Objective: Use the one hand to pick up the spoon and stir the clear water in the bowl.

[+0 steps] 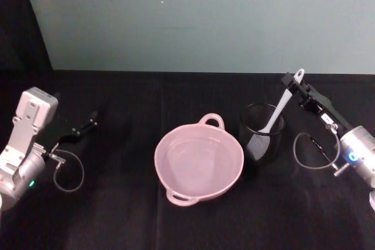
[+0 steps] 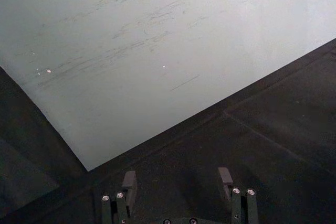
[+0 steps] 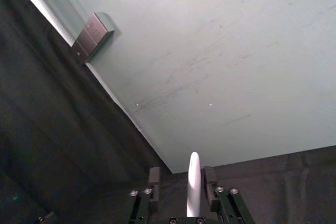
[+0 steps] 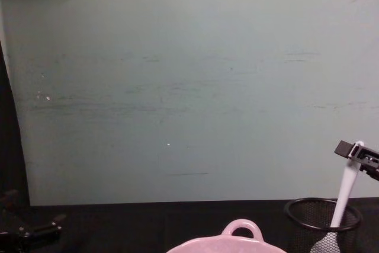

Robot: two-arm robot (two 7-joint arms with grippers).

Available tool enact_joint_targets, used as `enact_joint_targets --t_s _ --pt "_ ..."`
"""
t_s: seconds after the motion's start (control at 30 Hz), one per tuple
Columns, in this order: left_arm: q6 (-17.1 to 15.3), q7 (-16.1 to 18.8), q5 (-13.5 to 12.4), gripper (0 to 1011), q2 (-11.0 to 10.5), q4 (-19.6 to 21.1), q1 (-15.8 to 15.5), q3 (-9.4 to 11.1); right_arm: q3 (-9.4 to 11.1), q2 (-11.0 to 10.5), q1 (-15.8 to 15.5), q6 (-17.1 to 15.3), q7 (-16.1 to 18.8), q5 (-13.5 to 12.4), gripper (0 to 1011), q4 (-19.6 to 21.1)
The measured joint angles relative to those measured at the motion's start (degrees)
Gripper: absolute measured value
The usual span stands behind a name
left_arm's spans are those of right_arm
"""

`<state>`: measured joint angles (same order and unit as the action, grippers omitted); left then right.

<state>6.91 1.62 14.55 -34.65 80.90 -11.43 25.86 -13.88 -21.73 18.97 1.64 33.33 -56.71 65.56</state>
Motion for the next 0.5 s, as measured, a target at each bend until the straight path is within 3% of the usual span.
enact_joint_targets --t_s 0.3,0.5 --pt "0.0 0.0 0.0 1005 0.0 0.0 0.0 0.0 -0.3 -1.1 -0.7 -1.9 -2.0 -0.3 788 1.0" --pt "0.0 0.0 0.0 1005 0.0 0.0 0.0 0.0 -0.3 -5.2 -4.6 -4.4 -7.8 1.5 958 9.0"
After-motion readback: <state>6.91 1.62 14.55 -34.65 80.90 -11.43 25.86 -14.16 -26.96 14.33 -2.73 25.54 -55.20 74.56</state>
